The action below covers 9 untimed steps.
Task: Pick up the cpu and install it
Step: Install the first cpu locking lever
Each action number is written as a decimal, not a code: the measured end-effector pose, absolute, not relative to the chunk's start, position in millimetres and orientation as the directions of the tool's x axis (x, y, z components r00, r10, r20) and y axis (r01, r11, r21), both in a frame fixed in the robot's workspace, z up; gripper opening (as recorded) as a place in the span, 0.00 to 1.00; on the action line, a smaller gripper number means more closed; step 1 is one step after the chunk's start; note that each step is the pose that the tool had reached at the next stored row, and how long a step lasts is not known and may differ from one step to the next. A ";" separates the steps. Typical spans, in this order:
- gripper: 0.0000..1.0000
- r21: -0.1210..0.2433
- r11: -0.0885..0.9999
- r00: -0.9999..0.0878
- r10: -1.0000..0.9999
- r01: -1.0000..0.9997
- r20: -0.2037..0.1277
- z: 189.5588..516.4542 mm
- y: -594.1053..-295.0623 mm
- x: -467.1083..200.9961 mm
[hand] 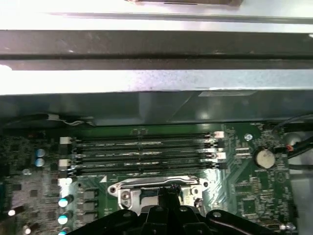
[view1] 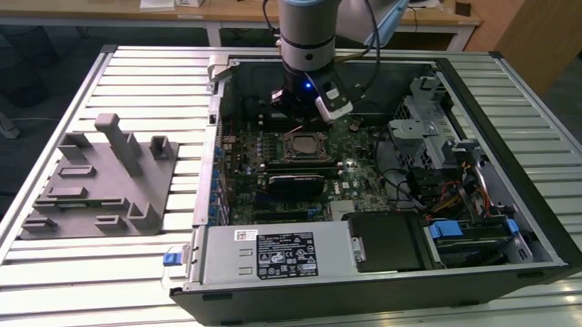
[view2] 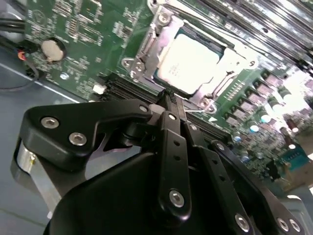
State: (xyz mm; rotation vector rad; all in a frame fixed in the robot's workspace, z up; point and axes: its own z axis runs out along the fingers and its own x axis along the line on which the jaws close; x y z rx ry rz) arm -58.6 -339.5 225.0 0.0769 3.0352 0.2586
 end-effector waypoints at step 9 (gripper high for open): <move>0.11 0.184 0.982 -0.994 0.065 0.047 -0.093 221.2 -333.9 -61.0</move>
